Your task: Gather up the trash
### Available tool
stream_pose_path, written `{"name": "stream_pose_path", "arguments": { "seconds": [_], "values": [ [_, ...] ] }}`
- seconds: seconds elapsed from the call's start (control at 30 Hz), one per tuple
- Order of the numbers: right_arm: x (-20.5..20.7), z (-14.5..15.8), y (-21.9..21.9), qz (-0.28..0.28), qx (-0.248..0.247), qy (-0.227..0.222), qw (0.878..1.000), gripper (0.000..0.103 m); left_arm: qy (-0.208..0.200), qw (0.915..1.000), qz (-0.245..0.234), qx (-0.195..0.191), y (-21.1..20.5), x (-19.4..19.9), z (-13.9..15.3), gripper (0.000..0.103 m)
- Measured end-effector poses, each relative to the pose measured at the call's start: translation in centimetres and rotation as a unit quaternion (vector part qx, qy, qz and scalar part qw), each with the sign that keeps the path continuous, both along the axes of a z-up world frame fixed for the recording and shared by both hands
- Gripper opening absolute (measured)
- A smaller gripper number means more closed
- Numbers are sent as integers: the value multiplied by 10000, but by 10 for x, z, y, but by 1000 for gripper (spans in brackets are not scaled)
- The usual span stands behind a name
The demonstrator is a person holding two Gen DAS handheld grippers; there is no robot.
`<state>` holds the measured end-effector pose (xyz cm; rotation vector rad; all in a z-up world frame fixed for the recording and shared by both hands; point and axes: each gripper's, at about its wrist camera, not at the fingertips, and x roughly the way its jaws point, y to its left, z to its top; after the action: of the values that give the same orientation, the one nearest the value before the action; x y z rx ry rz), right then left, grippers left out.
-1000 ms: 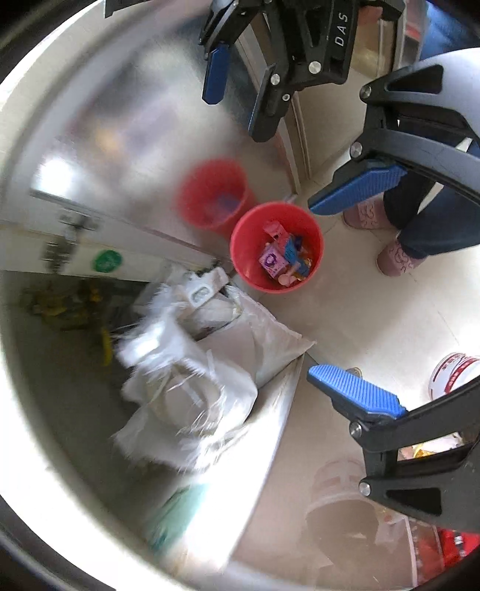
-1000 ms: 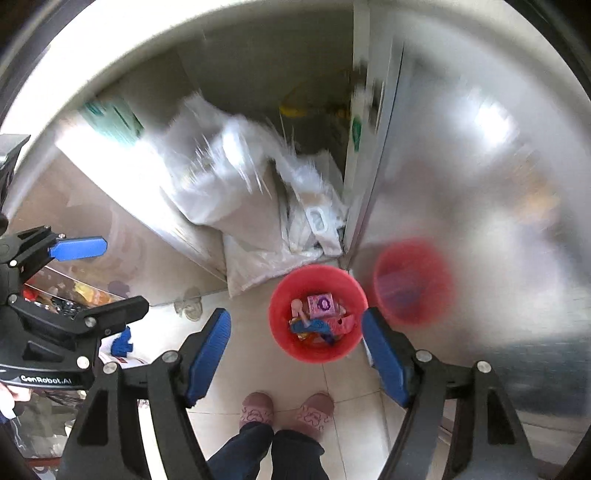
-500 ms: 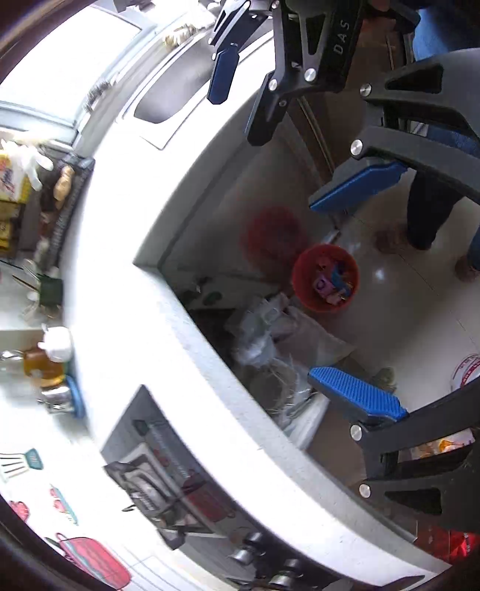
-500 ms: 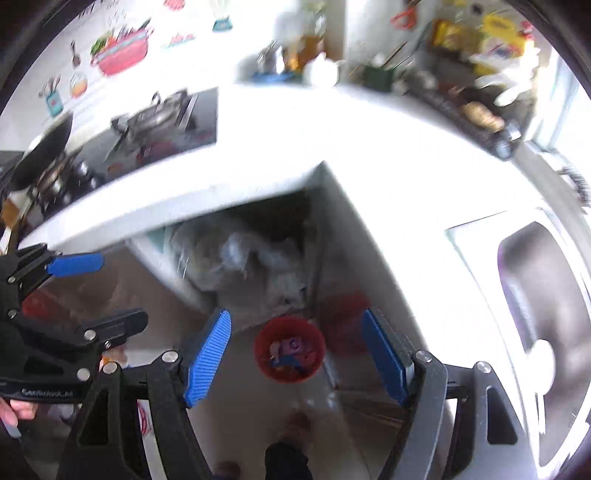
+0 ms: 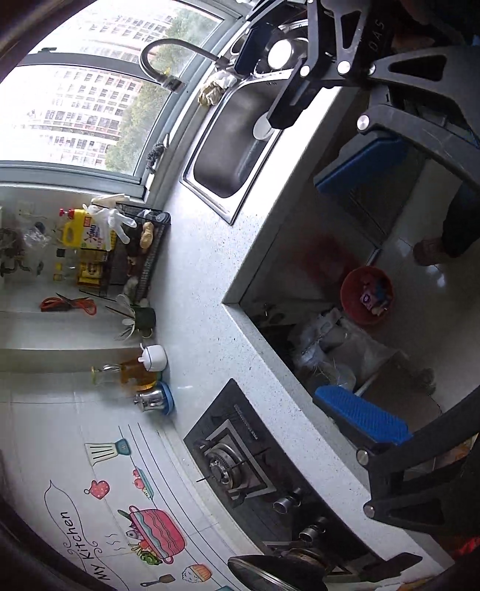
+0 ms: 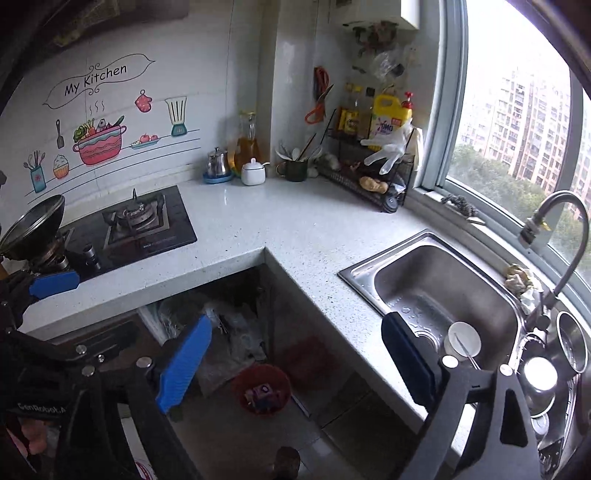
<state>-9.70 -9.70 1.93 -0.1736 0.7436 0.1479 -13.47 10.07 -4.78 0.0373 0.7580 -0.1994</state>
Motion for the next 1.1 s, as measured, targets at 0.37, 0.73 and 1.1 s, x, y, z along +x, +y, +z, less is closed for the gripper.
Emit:
{"name": "stream_pose_path", "arguments": {
  "seconds": [0.37,0.73,1.1],
  "values": [
    [-65,25,7,-381,-92,-240,9989,102,-272,9993,-48,264,7,-81,31,103],
    [-86,23,9,-133,57,-87,9999,102,-336,9986,321,233,7,-106,38,103],
    [-93,23,0,-75,65,-47,9999,102,-284,9987,312,286,-5,-113,33,103]
  ]
}}
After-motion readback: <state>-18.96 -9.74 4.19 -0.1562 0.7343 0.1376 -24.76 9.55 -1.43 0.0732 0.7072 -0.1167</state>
